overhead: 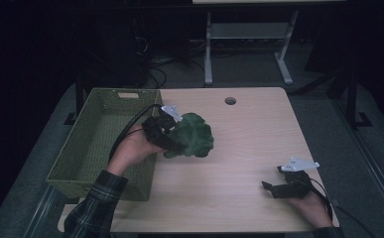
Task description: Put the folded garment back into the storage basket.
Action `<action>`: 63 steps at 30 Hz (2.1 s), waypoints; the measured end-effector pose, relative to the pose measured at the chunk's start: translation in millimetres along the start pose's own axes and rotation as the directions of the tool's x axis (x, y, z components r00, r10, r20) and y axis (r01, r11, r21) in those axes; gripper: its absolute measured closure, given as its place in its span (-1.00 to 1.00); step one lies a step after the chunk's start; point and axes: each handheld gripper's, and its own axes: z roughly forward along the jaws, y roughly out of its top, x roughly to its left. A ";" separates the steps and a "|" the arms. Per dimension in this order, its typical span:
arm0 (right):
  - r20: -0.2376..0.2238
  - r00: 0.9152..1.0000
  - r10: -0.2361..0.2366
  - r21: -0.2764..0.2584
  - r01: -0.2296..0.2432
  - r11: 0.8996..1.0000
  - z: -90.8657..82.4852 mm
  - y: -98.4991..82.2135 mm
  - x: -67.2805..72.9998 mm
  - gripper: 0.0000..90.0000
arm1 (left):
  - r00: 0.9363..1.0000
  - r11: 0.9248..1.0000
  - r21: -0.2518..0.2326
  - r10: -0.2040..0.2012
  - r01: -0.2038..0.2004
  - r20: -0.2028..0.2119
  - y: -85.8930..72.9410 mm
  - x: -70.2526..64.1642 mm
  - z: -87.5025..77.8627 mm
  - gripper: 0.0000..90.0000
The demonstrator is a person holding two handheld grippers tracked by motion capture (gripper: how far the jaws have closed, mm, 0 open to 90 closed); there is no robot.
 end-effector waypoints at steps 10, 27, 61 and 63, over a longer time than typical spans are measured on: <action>0.001 1.000 0.000 0.000 0.000 1.000 0.0 0.0 0.0 -0.69 | 0.997 0.998 -0.034 -0.055 0.053 -0.060 -19.1 11.5 -33.0 0.39; 0.001 1.000 -0.003 0.002 0.003 1.000 -0.2 0.0 -0.3 -0.69 | 0.972 0.983 -0.079 -0.175 0.165 -0.155 -63.0 30.3 -79.5 0.39; 0.002 1.000 0.000 0.002 0.000 1.000 -0.2 0.0 -0.1 -0.69 | 0.862 0.902 -0.095 -0.430 0.421 -0.268 -154.2 90.9 -38.6 0.39; 0.002 1.000 0.000 0.002 0.000 1.000 -0.2 0.0 -0.1 -0.69 | 0.859 0.897 -0.089 -0.441 0.434 -0.259 -158.7 93.4 -31.3 0.39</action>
